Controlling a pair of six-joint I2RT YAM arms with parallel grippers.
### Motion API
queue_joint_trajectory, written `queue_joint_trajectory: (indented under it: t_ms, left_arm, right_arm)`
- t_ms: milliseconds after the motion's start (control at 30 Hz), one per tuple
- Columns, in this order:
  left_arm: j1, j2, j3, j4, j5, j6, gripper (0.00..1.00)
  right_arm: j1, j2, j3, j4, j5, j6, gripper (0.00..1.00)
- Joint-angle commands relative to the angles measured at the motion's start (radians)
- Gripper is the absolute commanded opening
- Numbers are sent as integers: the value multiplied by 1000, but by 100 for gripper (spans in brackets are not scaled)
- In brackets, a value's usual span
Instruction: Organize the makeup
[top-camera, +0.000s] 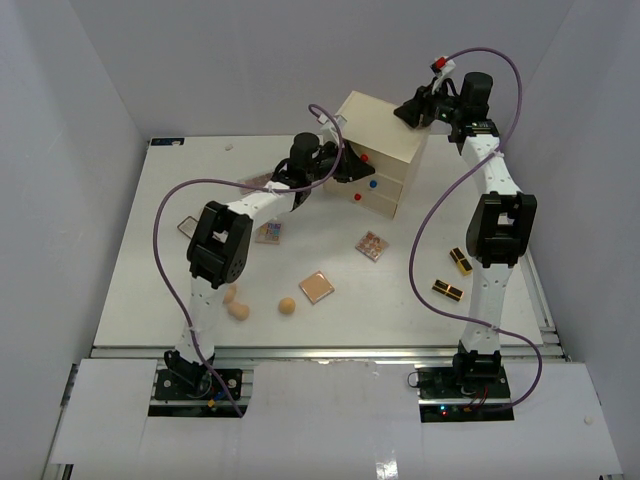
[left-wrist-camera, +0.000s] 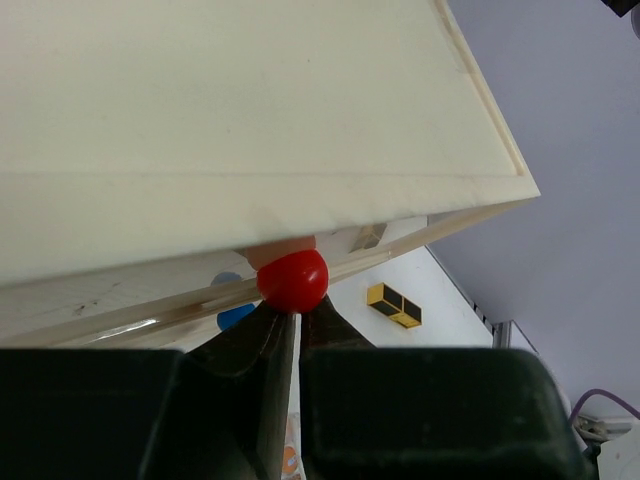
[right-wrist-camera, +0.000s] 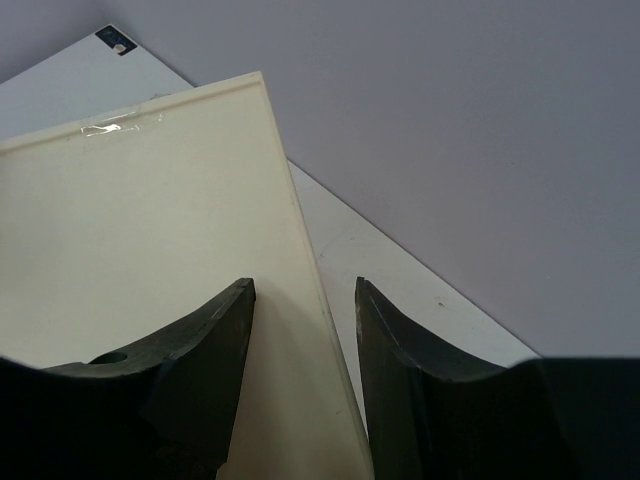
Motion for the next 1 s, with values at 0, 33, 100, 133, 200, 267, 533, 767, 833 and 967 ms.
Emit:
queue_joint_trajectory:
  t_ms: [0,33,100,133,200,267,533,767,833,967]
  left_arm:
    - [-5,-31,48,69,-63,7,21]
    - [-5,-45,12,78,-59,8,22]
    - [-5,-85,-54,98,-56,13,25]
    - [-5,-114,-81,109,-53,18,27]
    - [-5,-170,-145,129,-49,28,33]
    - [-5,-232,-224,143,-50,39,39]
    - [2,-489,-486,137,-107,145,57]
    - [68,-468,-547,123,-156,102,58]
    - [80,-426,-513,89,-176,102,58]
    - [85,-361,-433,29,-229,150,64]
  right_arm:
    - [38,15,-22,-126,-59,19,53]
    - [37,13,-20,-125,-54,19,55]
    - [35,8,-18,-124,-45,23,60]
    - [33,4,-17,-119,-39,28,61]
    - [29,-3,-16,-107,-29,39,65]
    - [24,-12,-16,-89,-15,61,69]
    - [-16,-58,-12,-10,60,148,83]
    - [-51,-106,-34,21,47,157,83]
    - [-51,-131,-63,32,-1,148,84]
    - [-51,-153,-100,46,-21,138,85]
